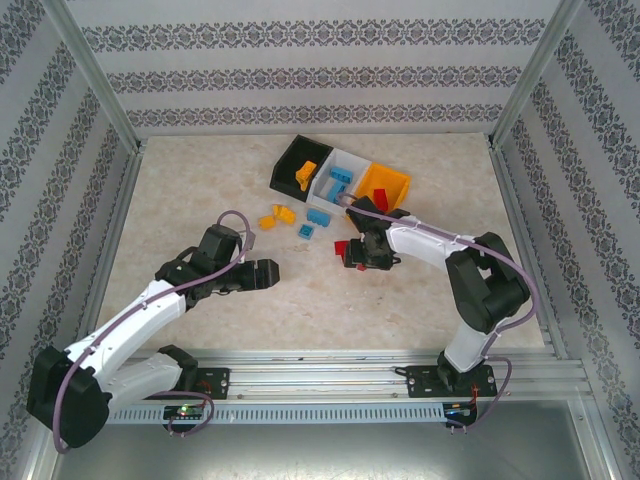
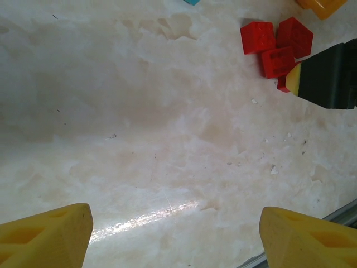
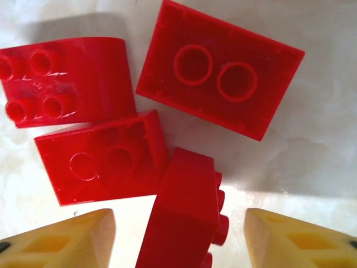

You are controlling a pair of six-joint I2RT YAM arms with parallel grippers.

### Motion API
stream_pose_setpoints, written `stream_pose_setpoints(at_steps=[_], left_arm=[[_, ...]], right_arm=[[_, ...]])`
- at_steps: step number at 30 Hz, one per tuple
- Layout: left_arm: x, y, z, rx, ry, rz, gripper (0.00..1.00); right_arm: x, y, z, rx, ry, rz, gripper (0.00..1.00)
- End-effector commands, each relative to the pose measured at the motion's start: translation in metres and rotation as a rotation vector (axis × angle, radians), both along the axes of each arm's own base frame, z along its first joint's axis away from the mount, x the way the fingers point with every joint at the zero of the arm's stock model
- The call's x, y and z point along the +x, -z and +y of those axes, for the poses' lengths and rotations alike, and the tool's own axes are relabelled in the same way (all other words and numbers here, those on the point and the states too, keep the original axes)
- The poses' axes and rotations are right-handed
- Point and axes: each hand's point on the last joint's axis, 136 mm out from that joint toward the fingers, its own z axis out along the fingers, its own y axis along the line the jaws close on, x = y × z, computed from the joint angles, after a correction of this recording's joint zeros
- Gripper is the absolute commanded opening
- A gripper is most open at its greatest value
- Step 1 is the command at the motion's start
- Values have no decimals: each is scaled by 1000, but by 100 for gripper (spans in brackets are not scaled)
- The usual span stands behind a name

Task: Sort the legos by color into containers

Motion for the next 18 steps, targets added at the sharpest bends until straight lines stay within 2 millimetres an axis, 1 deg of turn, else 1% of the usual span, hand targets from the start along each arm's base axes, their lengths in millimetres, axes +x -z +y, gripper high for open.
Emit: stream_pose_setpoints(at_steps=[1, 2, 7, 11, 15, 18], left_arm=[[-5, -3, 4, 21, -6, -4, 79], [-5, -3, 5, 24, -10, -4, 79], [-4, -3, 5, 20, -13, -5, 80], [-4, -3, 5, 20, -14, -6, 80], [-6, -1, 5, 19, -10, -1, 80], [-7, 2, 5, 15, -9, 3, 81]], right_arm=[[6, -3, 4, 15, 14, -17, 53], [5, -3, 4, 14, 16, -19, 49], [2, -6, -4, -1, 19, -32, 35], [-1, -15, -10, -12, 16, -49, 24], [-6, -36, -16, -7, 14, -91, 23], [-7, -60, -19, 7, 11, -134, 23]])
